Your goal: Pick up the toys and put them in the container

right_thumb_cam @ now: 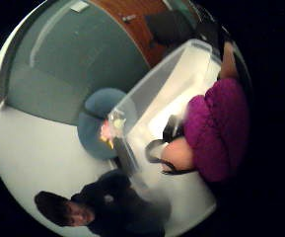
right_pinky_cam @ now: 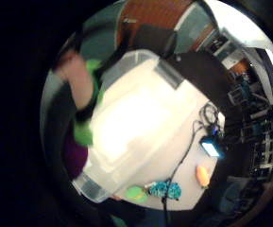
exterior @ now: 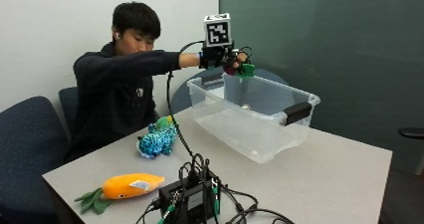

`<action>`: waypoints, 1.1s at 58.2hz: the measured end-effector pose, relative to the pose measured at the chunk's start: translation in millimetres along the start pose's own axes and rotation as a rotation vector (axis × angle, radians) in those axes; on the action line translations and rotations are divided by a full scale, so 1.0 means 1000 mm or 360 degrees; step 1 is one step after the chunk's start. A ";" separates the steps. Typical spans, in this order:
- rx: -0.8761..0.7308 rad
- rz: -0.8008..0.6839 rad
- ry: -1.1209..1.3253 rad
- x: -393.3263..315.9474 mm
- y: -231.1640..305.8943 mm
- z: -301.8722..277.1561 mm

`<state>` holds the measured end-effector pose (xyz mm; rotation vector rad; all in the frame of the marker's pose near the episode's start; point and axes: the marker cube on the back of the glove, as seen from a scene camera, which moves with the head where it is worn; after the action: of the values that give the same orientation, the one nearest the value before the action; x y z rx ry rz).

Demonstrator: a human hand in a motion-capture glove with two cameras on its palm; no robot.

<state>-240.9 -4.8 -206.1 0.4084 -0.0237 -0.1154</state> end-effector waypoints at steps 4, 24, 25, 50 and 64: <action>-0.0178 0.0044 -0.0082 0.015 0.005 0.006; -0.0026 0.0243 -0.0194 0.126 0.090 -0.047; -0.0015 0.0279 -0.0178 0.132 0.099 -0.045; -0.0115 0.1359 0.0005 0.342 0.275 0.081; -0.0131 0.1399 0.0200 0.367 0.292 0.141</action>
<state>147.8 162.5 39.6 0.2929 -0.0725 0.7731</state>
